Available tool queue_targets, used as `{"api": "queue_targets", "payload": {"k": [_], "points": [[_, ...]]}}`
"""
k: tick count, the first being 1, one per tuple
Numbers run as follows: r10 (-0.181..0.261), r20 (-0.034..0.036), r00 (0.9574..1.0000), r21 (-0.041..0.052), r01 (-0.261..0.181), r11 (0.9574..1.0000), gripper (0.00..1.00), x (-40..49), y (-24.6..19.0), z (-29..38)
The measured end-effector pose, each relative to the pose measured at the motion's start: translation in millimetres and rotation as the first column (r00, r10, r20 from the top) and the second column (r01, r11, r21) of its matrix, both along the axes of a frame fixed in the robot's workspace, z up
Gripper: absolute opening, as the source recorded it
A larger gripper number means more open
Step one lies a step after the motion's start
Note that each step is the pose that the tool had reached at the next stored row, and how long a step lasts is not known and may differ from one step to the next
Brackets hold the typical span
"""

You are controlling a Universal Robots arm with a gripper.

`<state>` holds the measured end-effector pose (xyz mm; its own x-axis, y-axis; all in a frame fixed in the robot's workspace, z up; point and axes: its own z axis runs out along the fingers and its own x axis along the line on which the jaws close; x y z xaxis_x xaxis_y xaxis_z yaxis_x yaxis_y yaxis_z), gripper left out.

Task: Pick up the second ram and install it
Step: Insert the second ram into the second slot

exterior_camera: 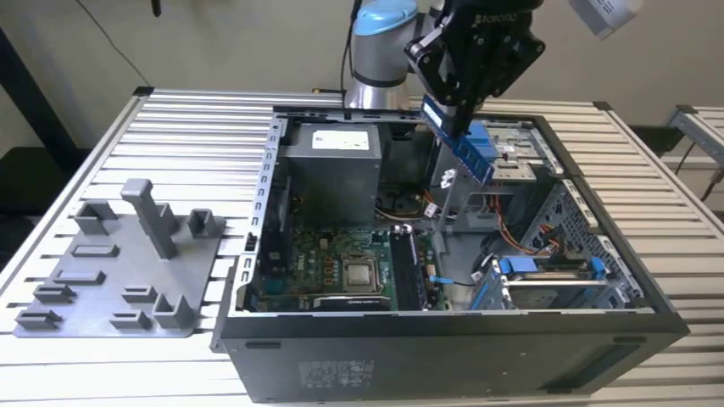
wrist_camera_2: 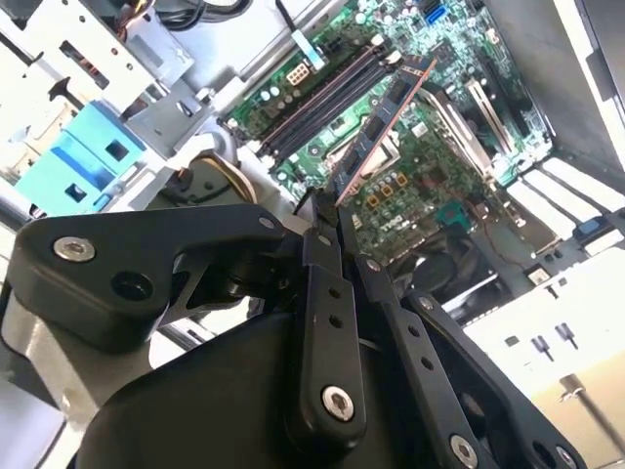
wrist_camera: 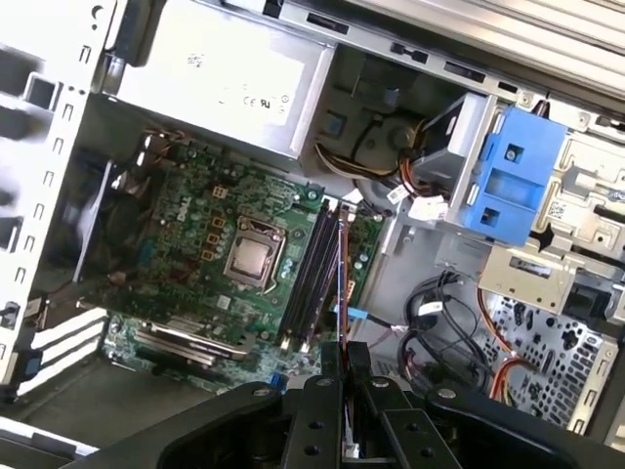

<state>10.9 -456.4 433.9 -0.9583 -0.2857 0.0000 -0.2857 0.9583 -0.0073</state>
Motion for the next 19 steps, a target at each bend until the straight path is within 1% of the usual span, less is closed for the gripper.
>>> {"api": "queue_targets", "payload": {"k": [3, 5, 7, 10, 12, 15, 19], "points": [[-0.037, 0.0000, 0.9993, 0.0001, 0.037, 0.9993, 0.14, 0.0, 0.0, -0.3], [-0.062, 0.0000, 0.9981, 0.0000, 0.062, 0.9981, 0.14, 0.0, -0.1, -0.3], [-0.091, 0.0000, 0.9959, 0.0000, 0.091, 0.9959, 0.14, 0.0, -0.1, -0.5], [-0.133, 0.0000, 0.9911, 0.0000, 0.133, 0.9911, 0.14, 0.0, -0.1, -0.6], [-0.161, 0.0000, 0.9869, 0.0000, 0.161, 0.9869, 0.14, 0.0, -0.1, -0.7], [-0.203, 0.0000, 0.9791, 0.0000, 0.203, 0.9791, 0.14, 0.0, -0.1, -0.9], [-0.259, 0.0000, 0.9658, 0.0000, 0.259, 0.9658, 0.14, 0.0, -0.1, -1.1]]}}
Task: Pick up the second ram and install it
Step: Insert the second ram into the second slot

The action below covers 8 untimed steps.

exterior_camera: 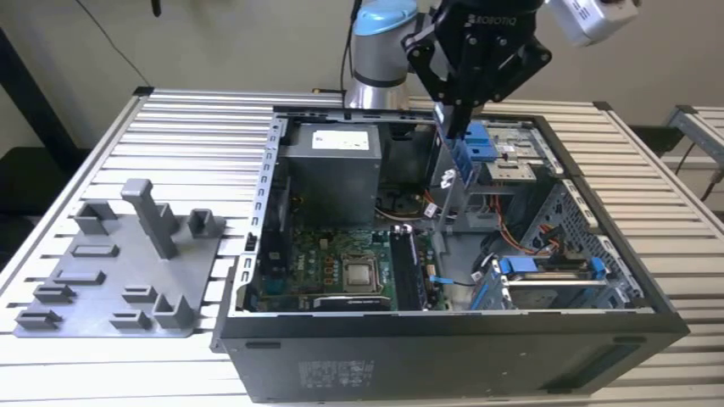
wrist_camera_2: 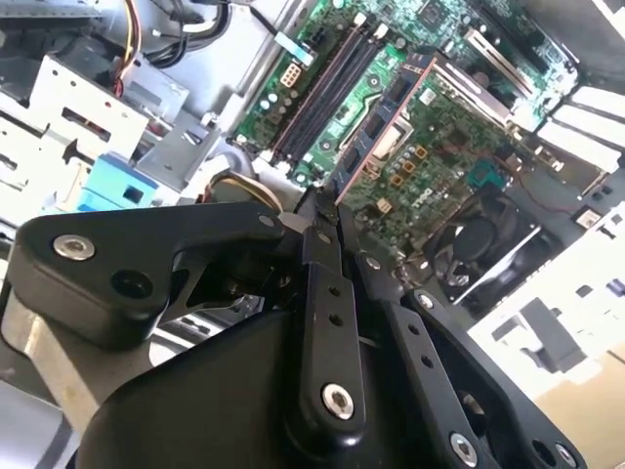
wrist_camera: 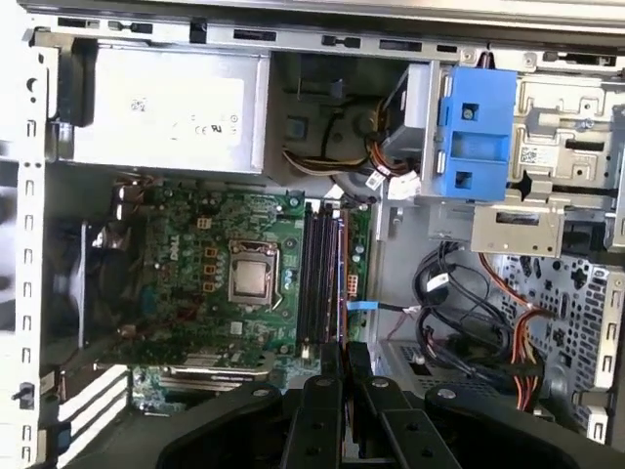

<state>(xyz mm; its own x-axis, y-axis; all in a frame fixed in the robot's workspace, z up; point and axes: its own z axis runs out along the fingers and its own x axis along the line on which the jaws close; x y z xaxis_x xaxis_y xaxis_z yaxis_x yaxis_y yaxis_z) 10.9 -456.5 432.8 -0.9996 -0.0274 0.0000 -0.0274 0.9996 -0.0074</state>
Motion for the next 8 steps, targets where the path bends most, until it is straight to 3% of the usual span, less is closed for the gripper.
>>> {"api": "queue_targets", "payload": {"k": [4, 8], "points": [[-0.053, 0.0000, 0.9986, 0.0001, 0.053, 0.9986, 0.14, 0.0, 0.0, -0.1], [-0.061, 0.0000, 0.9981, 0.0000, 0.061, 0.9981, 0.14, 0.0, 0.0, -0.1]]}}
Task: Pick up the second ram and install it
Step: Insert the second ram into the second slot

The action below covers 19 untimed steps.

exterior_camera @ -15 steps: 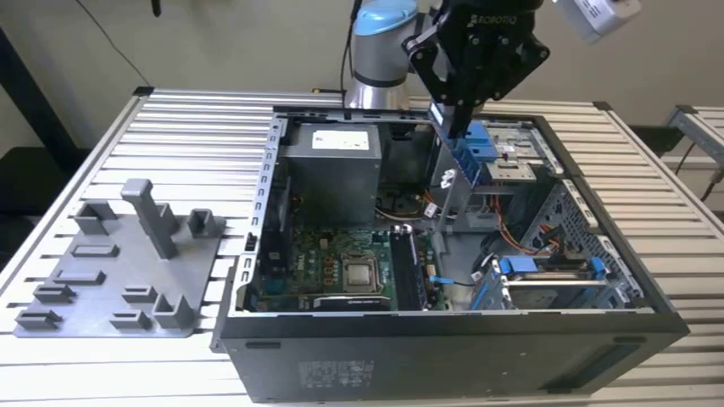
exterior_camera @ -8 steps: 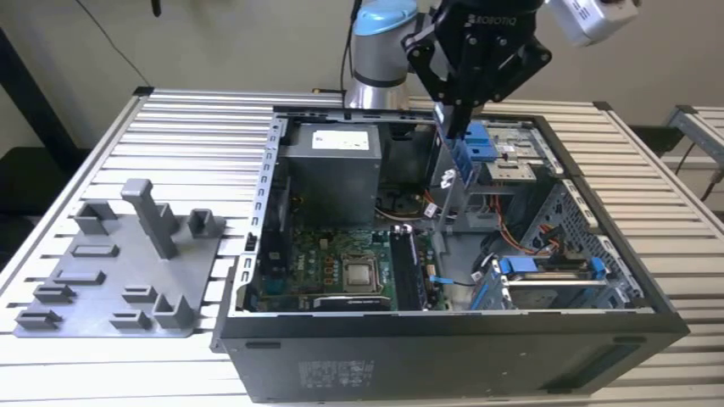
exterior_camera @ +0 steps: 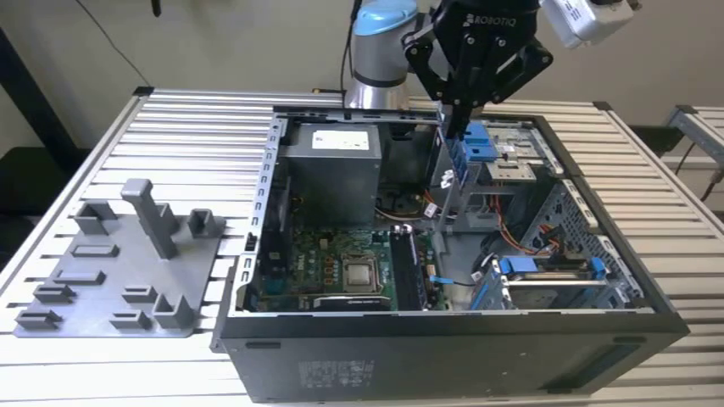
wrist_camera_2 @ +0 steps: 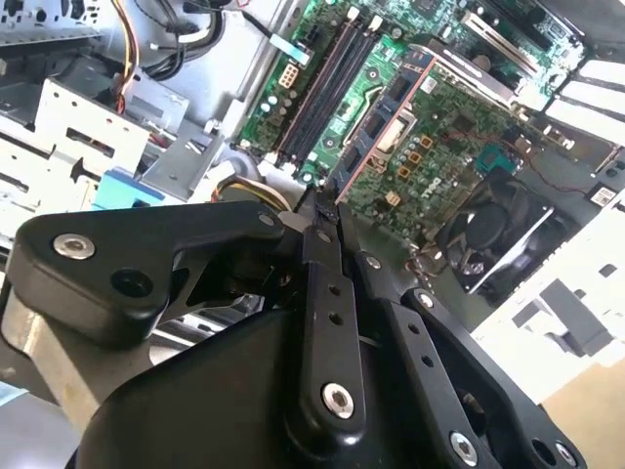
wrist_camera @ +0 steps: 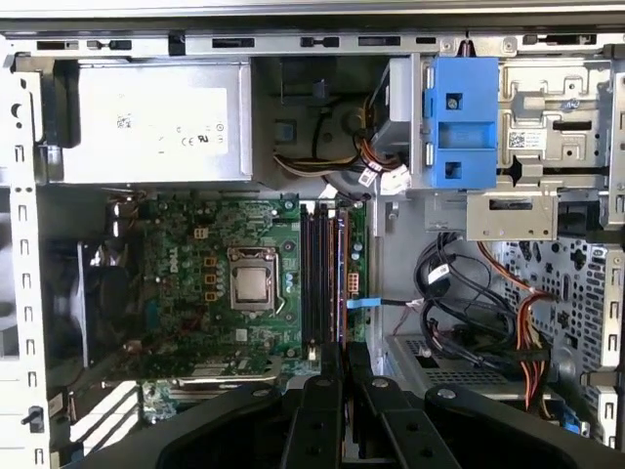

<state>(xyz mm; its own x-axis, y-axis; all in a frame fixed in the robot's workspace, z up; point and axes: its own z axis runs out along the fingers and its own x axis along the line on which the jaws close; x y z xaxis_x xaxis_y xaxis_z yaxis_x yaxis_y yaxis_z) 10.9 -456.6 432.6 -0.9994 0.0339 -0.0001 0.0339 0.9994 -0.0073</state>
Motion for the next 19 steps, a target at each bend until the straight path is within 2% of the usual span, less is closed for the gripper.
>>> {"api": "queue_targets", "payload": {"k": [19], "points": [[-0.011, -0.0001, 0.9999, -0.0005, 0.011, 0.9999, 0.14, 0.0, 0.0, -5.3]]}}
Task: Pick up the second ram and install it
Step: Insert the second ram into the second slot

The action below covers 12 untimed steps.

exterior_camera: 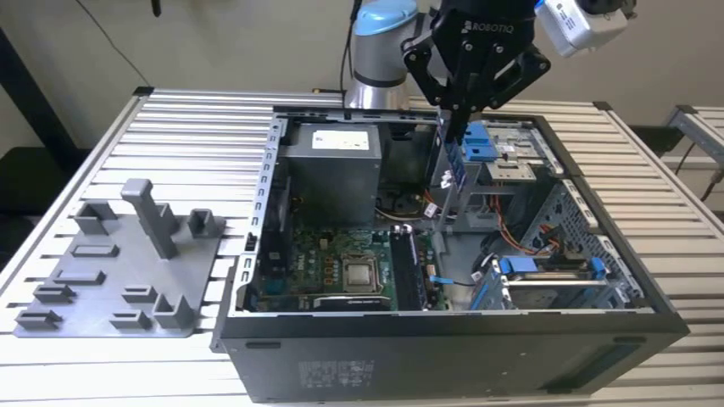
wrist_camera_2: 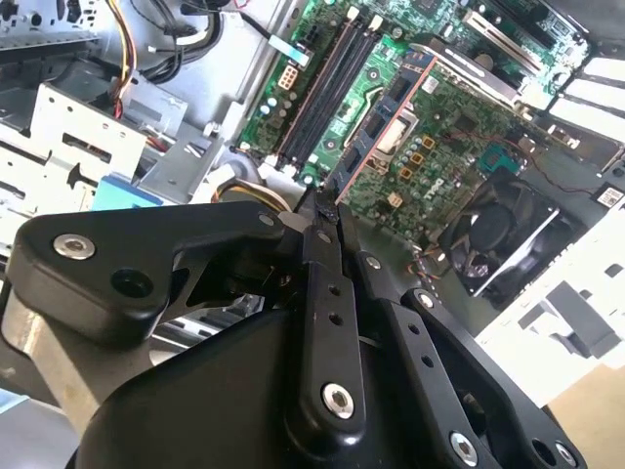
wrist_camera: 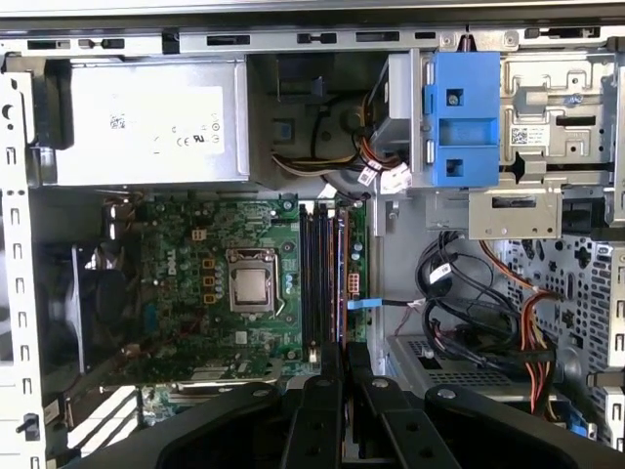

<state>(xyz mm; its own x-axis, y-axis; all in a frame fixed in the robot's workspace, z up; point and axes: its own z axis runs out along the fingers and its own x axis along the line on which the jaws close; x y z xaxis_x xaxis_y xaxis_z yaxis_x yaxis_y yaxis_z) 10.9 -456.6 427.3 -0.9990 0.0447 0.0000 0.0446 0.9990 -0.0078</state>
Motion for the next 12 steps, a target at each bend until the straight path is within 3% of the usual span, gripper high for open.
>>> {"api": "queue_targets", "payload": {"k": [12], "points": [[0.000, 0.0000, 1.0000, 0.0000, 0.000, 1.0000, 0.14, 0.0, -0.5, -4.6]]}}
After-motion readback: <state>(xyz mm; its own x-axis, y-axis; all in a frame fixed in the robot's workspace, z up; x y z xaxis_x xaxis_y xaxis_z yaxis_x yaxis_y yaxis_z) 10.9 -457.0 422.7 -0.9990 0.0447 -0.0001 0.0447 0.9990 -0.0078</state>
